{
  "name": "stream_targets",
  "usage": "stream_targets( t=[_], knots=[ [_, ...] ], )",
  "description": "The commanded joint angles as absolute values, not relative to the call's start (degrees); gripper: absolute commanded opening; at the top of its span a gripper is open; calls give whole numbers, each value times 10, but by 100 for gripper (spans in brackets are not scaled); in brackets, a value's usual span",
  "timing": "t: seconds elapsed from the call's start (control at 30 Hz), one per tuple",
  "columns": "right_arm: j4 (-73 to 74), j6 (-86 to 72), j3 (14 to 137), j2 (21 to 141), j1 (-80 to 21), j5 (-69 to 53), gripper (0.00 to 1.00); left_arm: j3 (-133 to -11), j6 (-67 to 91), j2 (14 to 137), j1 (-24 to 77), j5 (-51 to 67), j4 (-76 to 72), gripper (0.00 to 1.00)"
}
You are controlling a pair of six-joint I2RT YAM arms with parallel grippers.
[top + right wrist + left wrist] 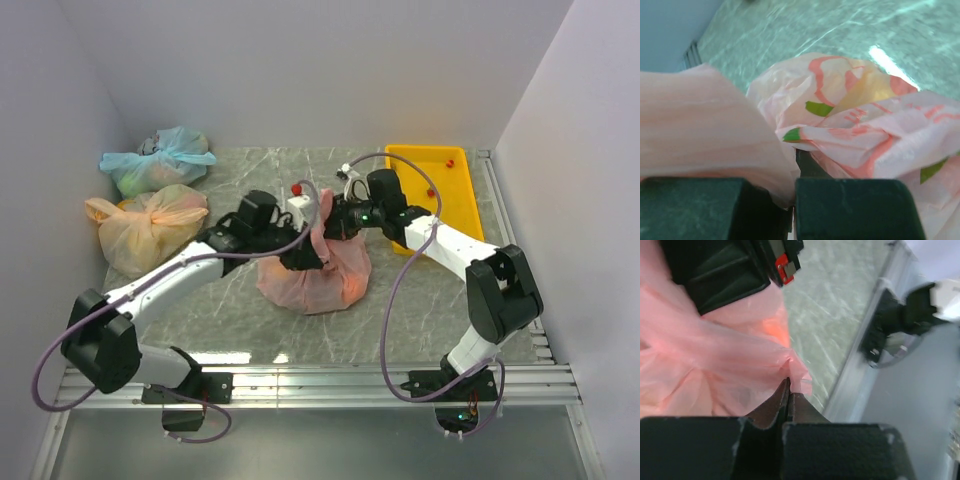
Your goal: Place the fake fruits into the plastic bag and tie a complex knot
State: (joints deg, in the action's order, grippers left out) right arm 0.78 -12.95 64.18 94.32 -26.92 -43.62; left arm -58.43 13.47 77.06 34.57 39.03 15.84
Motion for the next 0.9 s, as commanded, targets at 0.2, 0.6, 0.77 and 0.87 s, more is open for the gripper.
stream_targets(
  t=[0.2,0.6,0.77,0.87],
  knots=[
    [-86,-285,596,882,-269,-347,0,-590,262,898,406,113,57,0],
    [19,-182,599,844,-258,-443,42,-566,311,920,381,123,-59,0],
    [144,-66,634,813,-205,-498,71,-561,323,925,381,146,-80,0],
    [177,-55,657,812,-158,-549,81,-565,333,933,380,148,-78,0]
  ],
)
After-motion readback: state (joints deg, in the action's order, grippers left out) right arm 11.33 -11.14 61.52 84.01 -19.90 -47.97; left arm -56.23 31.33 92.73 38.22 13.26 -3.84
